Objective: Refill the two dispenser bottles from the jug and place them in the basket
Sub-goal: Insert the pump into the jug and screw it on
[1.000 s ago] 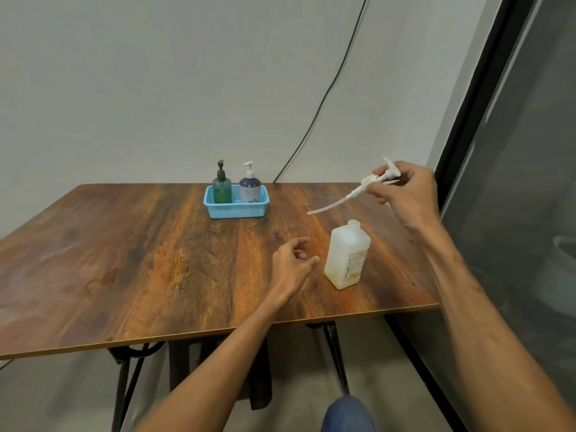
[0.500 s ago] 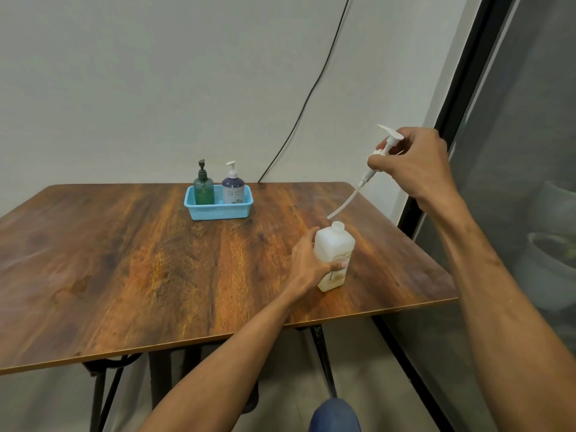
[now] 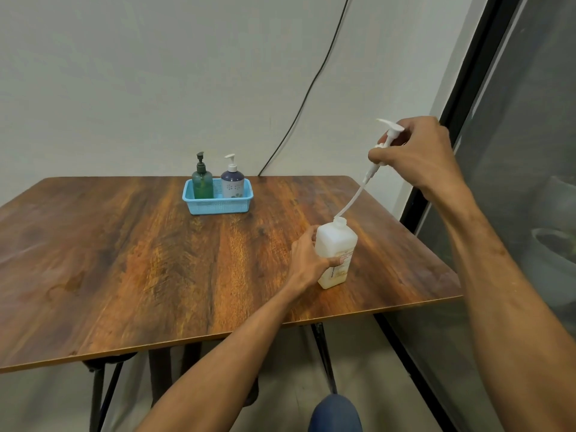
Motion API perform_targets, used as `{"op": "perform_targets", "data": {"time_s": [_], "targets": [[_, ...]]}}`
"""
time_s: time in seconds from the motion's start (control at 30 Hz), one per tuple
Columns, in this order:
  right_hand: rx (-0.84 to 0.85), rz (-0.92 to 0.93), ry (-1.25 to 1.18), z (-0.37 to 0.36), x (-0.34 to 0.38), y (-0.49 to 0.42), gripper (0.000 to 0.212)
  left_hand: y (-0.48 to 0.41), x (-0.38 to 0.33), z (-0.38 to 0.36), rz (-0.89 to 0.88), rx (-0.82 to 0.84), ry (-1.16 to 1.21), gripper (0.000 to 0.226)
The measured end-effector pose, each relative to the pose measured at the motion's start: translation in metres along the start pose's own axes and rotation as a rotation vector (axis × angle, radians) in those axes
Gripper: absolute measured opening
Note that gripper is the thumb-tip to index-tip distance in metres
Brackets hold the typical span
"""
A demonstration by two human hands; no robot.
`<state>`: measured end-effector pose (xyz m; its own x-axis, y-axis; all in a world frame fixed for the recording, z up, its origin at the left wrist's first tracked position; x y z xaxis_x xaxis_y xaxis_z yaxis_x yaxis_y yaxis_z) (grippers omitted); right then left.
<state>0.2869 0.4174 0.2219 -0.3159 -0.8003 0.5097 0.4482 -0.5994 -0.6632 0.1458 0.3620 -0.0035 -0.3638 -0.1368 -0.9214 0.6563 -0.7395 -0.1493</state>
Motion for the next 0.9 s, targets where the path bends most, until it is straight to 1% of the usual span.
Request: {"op": "perform_targets", "data": {"time_s": [0.17, 0.33, 0.53, 0.67, 0.77, 0.9], "targets": [[0.009, -0.002, 0.028, -0.001, 0.003, -0.007, 0.019, -0.004, 0.003, -0.004, 0.017, -0.006, -0.014, 0.08], [0.161, -0.054, 0.072, -0.03, -0.009, -0.006, 0.021, -0.006, 0.004, -0.004, 0.023, -0.006, -0.032, 0.084], [0.319, -0.127, 0.075, -0.07, -0.034, 0.007, 0.014, -0.006, 0.006, -0.004, 0.03, -0.012, -0.049, 0.086], [0.381, -0.173, 0.051, -0.085, -0.048, 0.018, 0.019, -0.006, 0.006, -0.005, 0.029, -0.017, -0.05, 0.085], [0.429, -0.184, 0.031, -0.09, -0.054, 0.024, 0.015, -0.005, 0.005, -0.004, 0.026, -0.023, -0.038, 0.084], [0.429, -0.178, 0.021, -0.09, -0.059, 0.023, 0.014, -0.005, 0.003, -0.004, 0.023, -0.015, -0.032, 0.084]]}}
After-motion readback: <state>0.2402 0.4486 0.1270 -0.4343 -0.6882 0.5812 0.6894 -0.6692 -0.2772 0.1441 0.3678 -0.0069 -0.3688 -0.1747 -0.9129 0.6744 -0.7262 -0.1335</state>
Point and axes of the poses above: each hand's wrist, its own y-axis away from the middle knuckle, its own z-axis out of the back of the hand, x = y × z, the point moved 1 cm from there along -y, towards the middle knuckle, and after that the axes turned 9 degrees about z, right-handed, at the moved point
